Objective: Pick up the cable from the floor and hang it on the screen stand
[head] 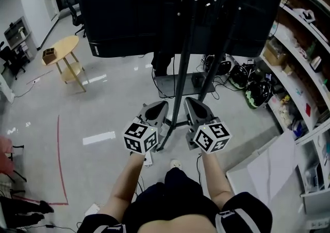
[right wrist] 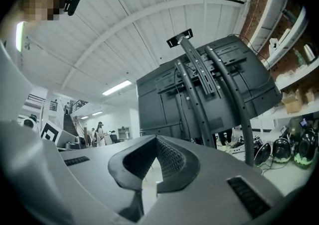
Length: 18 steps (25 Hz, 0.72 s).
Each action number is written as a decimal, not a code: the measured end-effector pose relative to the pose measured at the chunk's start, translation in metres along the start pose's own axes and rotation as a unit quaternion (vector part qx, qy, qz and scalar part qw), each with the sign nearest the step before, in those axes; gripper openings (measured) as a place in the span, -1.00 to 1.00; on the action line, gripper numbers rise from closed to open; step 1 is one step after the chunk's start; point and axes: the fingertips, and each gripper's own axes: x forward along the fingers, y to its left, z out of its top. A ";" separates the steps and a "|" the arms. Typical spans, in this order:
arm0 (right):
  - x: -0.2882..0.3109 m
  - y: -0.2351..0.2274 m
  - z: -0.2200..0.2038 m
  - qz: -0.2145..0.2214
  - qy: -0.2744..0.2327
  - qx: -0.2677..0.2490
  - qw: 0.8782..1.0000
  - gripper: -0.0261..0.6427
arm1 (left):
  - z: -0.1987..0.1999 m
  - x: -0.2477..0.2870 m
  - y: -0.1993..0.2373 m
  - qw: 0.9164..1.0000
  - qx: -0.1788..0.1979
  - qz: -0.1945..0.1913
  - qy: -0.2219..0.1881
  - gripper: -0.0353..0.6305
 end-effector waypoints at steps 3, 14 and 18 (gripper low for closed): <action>-0.017 0.020 -0.018 0.010 0.018 0.010 1.000 -0.85 | -0.022 -0.023 -0.008 1.000 -0.009 0.009 0.010 -0.87; -0.057 0.041 -0.042 -0.025 0.025 0.040 0.999 -0.85 | -0.044 -0.063 -0.038 0.999 0.002 0.029 0.021 -0.87; -0.057 0.043 -0.047 -0.025 0.036 0.050 0.998 -0.85 | -0.045 -0.062 -0.041 0.999 0.000 0.027 0.021 -0.87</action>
